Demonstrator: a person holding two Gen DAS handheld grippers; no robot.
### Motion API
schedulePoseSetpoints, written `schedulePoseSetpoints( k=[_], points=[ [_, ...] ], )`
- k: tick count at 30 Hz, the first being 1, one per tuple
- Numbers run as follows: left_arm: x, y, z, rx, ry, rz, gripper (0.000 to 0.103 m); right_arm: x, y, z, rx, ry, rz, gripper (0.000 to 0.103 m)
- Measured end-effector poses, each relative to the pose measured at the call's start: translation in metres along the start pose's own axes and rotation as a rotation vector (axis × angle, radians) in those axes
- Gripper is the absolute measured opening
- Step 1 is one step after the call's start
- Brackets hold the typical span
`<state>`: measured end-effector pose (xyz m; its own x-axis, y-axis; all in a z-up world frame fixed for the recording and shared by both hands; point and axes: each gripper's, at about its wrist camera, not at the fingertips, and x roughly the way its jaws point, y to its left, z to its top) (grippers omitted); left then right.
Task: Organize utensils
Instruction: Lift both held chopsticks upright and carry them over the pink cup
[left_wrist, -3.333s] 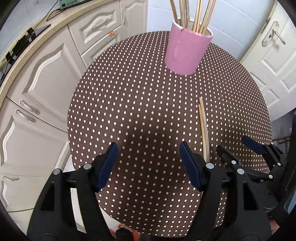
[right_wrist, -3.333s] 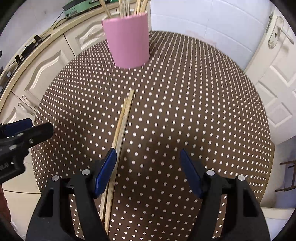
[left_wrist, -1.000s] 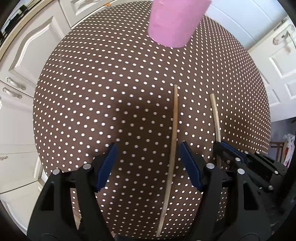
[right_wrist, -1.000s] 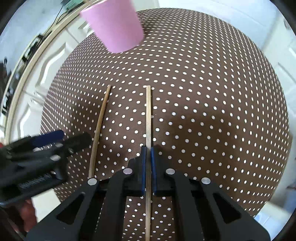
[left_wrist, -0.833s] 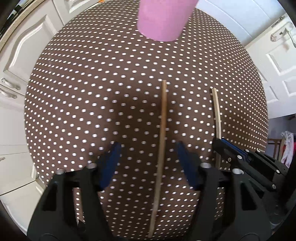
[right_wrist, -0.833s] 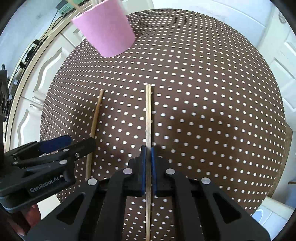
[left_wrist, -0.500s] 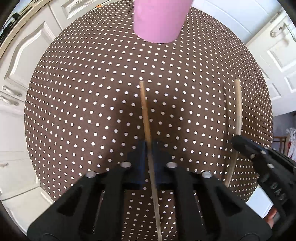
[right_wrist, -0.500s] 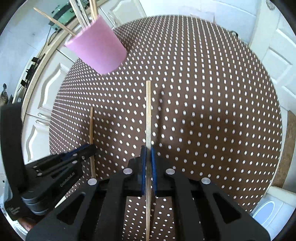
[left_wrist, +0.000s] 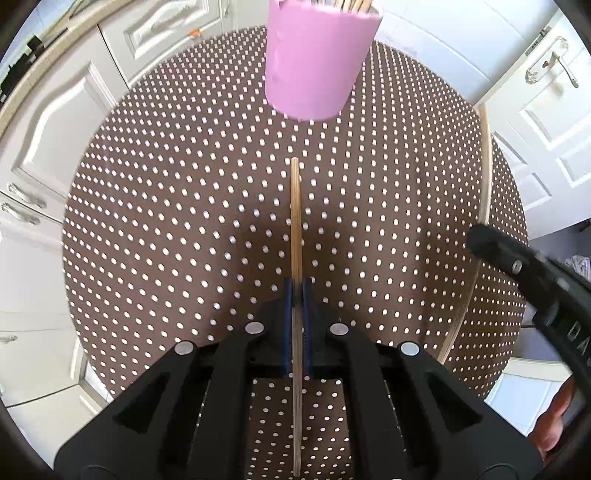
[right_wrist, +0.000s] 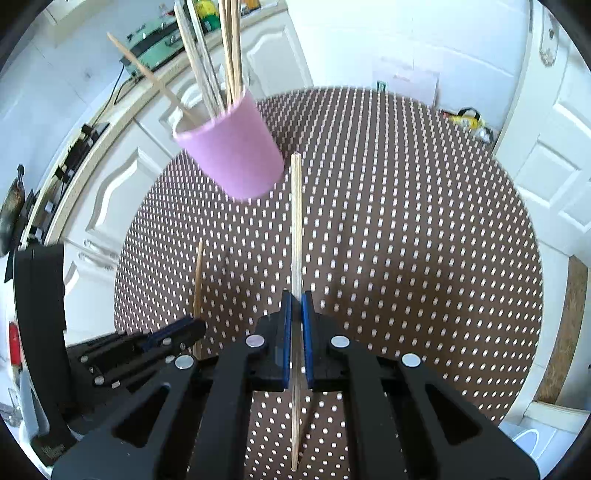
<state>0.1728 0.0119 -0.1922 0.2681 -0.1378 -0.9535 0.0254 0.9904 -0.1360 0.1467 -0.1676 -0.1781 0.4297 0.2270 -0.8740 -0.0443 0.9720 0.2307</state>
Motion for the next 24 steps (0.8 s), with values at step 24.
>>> schedulePoseSetpoints(
  k=[24],
  points=[
    [-0.113, -0.04, 0.057, 0.017, -0.344, 0.022, 0.006, -0.081, 0.024, 0.085, -0.015, -0.362, 0.042, 0.004]
  ],
)
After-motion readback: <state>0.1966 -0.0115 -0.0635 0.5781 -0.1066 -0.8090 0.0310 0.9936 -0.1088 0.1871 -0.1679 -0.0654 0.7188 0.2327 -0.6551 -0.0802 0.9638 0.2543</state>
